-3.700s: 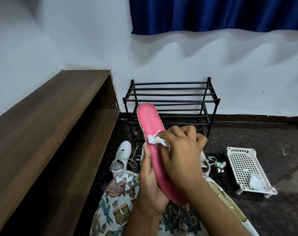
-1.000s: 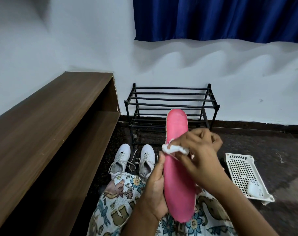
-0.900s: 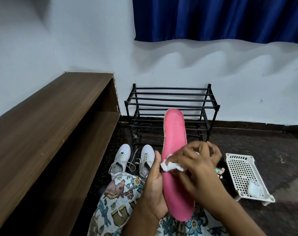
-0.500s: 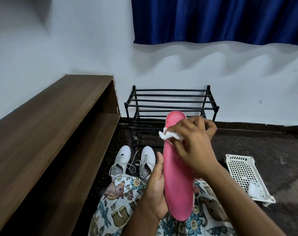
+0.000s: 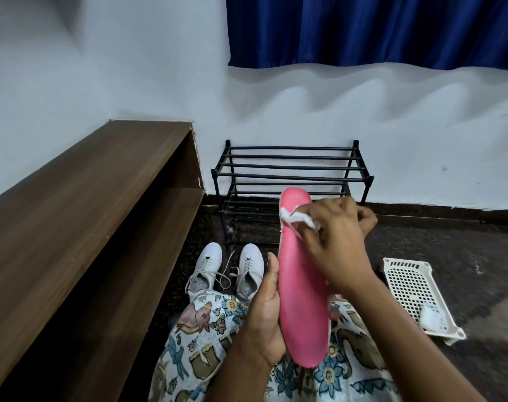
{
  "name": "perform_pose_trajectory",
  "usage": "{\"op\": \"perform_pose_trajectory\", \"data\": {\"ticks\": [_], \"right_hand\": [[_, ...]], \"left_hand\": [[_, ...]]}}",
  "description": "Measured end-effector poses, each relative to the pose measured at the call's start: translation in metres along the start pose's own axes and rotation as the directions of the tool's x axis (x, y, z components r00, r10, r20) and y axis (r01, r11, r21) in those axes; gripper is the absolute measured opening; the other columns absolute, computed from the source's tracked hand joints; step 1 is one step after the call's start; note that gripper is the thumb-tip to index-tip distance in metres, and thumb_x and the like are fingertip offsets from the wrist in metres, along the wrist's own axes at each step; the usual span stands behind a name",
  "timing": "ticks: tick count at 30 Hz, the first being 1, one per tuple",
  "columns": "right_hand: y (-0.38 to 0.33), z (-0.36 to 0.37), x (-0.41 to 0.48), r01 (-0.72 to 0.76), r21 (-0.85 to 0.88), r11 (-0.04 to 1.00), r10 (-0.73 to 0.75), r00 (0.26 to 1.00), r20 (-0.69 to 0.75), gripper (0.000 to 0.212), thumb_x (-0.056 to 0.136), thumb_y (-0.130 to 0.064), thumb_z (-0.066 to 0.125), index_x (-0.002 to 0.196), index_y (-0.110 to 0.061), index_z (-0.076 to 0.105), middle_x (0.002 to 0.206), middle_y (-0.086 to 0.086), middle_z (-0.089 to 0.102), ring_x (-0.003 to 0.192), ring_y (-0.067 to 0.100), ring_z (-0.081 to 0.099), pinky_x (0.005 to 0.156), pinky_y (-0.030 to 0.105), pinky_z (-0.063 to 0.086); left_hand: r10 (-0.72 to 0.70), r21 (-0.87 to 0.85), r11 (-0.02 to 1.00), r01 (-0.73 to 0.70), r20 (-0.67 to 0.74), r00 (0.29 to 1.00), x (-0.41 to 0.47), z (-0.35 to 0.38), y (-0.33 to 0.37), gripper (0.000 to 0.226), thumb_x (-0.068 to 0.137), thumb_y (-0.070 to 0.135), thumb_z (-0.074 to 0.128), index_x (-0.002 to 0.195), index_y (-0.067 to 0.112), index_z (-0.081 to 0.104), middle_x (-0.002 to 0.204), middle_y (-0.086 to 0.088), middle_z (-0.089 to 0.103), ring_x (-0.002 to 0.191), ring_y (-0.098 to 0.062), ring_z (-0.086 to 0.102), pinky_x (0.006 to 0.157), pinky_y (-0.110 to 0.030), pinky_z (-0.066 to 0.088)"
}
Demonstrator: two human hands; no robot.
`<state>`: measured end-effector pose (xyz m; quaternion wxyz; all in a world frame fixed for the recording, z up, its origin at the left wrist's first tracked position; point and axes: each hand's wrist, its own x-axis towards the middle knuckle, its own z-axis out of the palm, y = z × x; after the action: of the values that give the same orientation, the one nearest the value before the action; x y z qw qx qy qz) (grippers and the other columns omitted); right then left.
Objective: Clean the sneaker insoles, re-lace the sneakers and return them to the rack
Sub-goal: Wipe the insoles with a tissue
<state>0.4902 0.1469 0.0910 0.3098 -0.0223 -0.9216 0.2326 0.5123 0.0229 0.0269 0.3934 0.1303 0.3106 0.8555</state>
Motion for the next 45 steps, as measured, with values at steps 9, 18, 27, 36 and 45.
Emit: {"op": "perform_pose_trajectory", "data": {"ticks": [9, 18, 27, 36, 45], "right_hand": [[-0.009, -0.007, -0.097, 0.248, 0.099, 0.964, -0.258, 0.96, 0.106, 0.025, 0.076, -0.03, 0.052, 0.098, -0.035, 0.062, 0.089, -0.019, 0.058, 0.095, 0.014, 0.049, 0.084, 0.05, 0.035], [0.01, -0.014, -0.128, 0.373, -0.057, 0.926, -0.375, 0.927, -0.019, 0.024, 0.072, -0.032, 0.05, 0.094, -0.038, 0.058, 0.087, -0.02, 0.06, 0.102, 0.012, 0.048, 0.084, 0.047, 0.031], [0.021, -0.014, -0.112, 0.364, -0.152, 0.919, -0.365, 0.931, 0.023, 0.02, 0.08, -0.033, 0.05, 0.099, -0.033, 0.054, 0.091, -0.011, 0.063, 0.096, 0.02, 0.045, 0.083, 0.057, 0.037], [0.008, -0.003, -0.035, 0.135, -0.173, 0.976, -0.15, 0.986, -0.078, 0.026, 0.077, -0.029, 0.048, 0.095, -0.022, 0.066, 0.089, -0.004, 0.06, 0.095, 0.021, 0.039, 0.087, 0.052, 0.036], [0.008, -0.012, 0.036, -0.11, -0.123, 0.986, 0.09, 0.983, -0.158, 0.028, 0.075, -0.024, 0.048, 0.094, -0.028, 0.067, 0.092, -0.006, 0.063, 0.1, 0.025, 0.046, 0.075, 0.031, 0.011]], "left_hand": [[-0.036, -0.227, 0.974, 0.022, -0.057, 0.998, 0.0, -0.014, -0.001, 0.078, 0.088, 0.066, 0.034, 0.137, 0.007, 0.049, 0.125, -0.022, 0.058, 0.119, -0.031, 0.055, 0.107, -0.043, 0.038], [0.027, -0.124, 0.992, -0.033, -0.046, 0.999, 0.002, -0.013, -0.002, 0.077, 0.076, 0.067, 0.054, 0.132, 0.015, 0.054, 0.105, -0.024, 0.066, 0.082, -0.037, 0.066, 0.079, -0.043, 0.054], [0.063, -0.086, 0.994, -0.07, -0.081, 0.995, 0.002, -0.009, 0.005, 0.085, 0.063, 0.065, 0.071, 0.129, 0.014, 0.058, 0.11, -0.025, 0.062, 0.097, -0.033, 0.063, 0.087, -0.043, 0.052], [0.004, -0.102, 0.995, -0.016, -0.117, 0.993, -0.002, -0.003, -0.002, 0.065, 0.093, 0.056, 0.028, 0.131, 0.011, 0.055, 0.126, -0.013, 0.061, 0.117, -0.025, 0.058, 0.096, -0.04, 0.047], [-0.104, 0.054, 0.993, 0.102, 0.049, 0.993, -0.007, -0.005, -0.003, 0.081, 0.069, 0.063, 0.069, 0.127, 0.008, 0.058, 0.106, -0.024, 0.064, 0.083, -0.034, 0.068, 0.081, -0.044, 0.055]]}}
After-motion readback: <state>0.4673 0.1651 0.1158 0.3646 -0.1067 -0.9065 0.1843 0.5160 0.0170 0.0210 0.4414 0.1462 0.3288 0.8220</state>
